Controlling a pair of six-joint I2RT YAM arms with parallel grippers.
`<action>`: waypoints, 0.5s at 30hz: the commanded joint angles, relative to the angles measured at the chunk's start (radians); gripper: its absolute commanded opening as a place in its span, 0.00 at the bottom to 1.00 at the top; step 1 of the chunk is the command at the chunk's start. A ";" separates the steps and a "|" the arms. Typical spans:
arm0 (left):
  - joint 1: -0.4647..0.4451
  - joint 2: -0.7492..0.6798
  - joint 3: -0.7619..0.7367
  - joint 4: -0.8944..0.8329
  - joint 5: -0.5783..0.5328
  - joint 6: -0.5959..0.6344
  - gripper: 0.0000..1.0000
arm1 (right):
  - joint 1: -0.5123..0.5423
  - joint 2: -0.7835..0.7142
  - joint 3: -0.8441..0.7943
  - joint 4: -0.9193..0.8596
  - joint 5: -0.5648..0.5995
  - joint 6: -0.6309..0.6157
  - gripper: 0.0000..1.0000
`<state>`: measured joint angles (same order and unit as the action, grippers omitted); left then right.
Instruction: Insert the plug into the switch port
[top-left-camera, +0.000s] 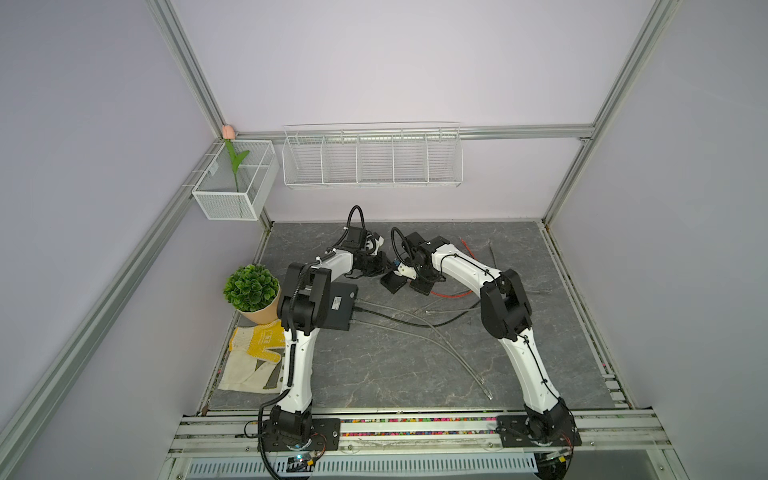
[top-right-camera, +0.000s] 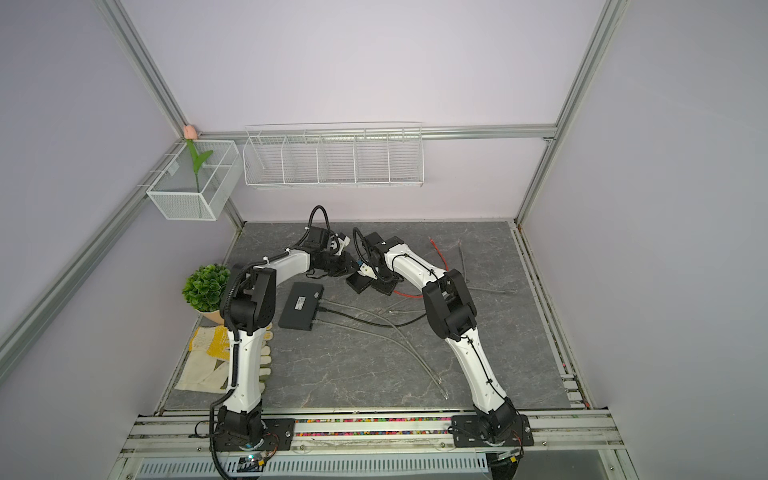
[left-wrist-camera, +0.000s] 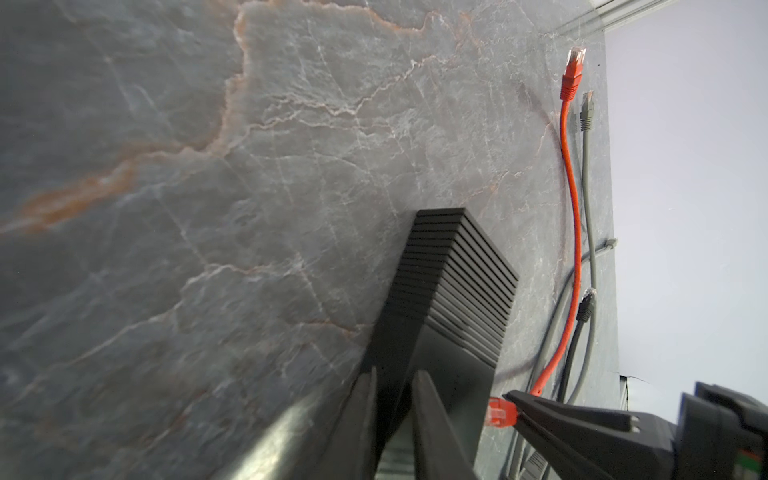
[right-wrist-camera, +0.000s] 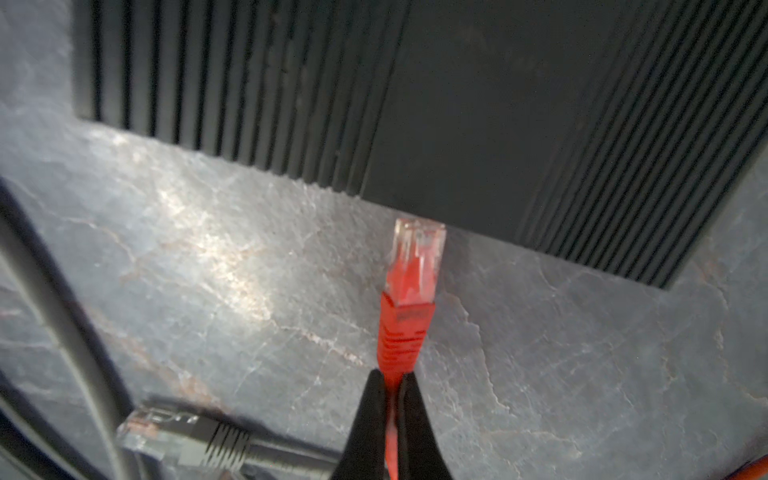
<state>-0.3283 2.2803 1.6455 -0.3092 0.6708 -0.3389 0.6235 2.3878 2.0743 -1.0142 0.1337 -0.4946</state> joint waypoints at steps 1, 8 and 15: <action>-0.009 0.026 0.016 0.001 0.015 0.010 0.17 | 0.007 0.030 0.023 -0.027 -0.032 -0.006 0.07; -0.021 0.021 -0.010 0.033 0.029 -0.007 0.17 | 0.008 0.039 0.014 -0.021 -0.049 0.008 0.07; -0.031 0.024 -0.029 0.039 0.020 -0.005 0.17 | 0.008 0.011 -0.006 0.023 -0.090 0.026 0.07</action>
<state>-0.3408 2.2818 1.6405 -0.2684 0.6712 -0.3443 0.6235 2.4092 2.0792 -1.0256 0.0967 -0.4870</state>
